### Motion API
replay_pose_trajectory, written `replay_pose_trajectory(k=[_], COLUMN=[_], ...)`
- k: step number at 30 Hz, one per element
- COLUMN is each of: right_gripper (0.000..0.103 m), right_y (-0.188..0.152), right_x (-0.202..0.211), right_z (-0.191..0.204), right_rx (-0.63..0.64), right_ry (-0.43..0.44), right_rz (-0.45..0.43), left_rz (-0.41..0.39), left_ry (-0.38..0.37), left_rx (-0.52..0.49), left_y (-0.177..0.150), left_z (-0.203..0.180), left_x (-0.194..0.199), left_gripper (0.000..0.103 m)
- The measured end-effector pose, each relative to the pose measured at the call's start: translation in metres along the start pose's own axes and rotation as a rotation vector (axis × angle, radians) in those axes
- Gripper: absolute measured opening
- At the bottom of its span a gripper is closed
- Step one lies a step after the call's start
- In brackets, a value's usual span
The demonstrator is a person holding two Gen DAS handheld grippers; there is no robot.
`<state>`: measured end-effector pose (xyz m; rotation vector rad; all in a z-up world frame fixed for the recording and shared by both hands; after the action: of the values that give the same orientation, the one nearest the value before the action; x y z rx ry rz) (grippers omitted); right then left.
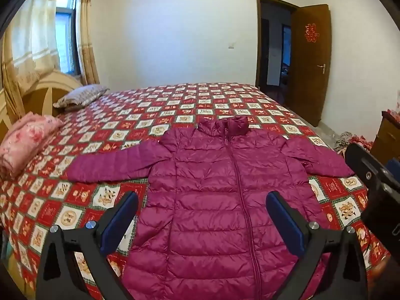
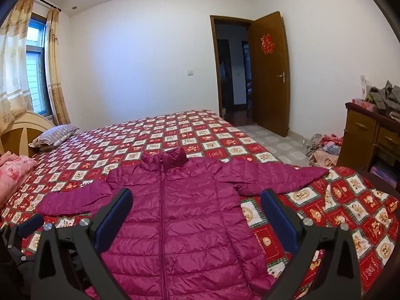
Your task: Fold large clothes
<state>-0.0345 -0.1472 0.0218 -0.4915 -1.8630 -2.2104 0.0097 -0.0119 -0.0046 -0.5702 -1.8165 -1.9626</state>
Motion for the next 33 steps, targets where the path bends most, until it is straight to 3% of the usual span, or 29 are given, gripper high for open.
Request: replay_pose_trajectory(k=[33], right_gripper=[0.103], right_y=[0.007], right_x=[0.023], right_z=[-0.005], right_rx=[-0.007], right_ry=[-0.016], right_rz=[-0.051], left_rz=[-0.057], left_ry=[0.013], left_rx=[0.007], left_y=[0.002], left_z=[0.003], left_x=[0.028], left_gripper=[0.102])
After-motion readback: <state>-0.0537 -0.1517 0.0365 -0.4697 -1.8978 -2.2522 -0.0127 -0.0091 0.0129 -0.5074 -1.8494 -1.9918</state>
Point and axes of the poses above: each gripper's, at about its wrist camera, not at the fingertips, and x roughly against the way its jaws point, z to its left, y to its top, the point moved 4 cm from there along -x, roughly the way its jaws point, and after that the axes turned 5 degrees about y, right-handed, at the moved point
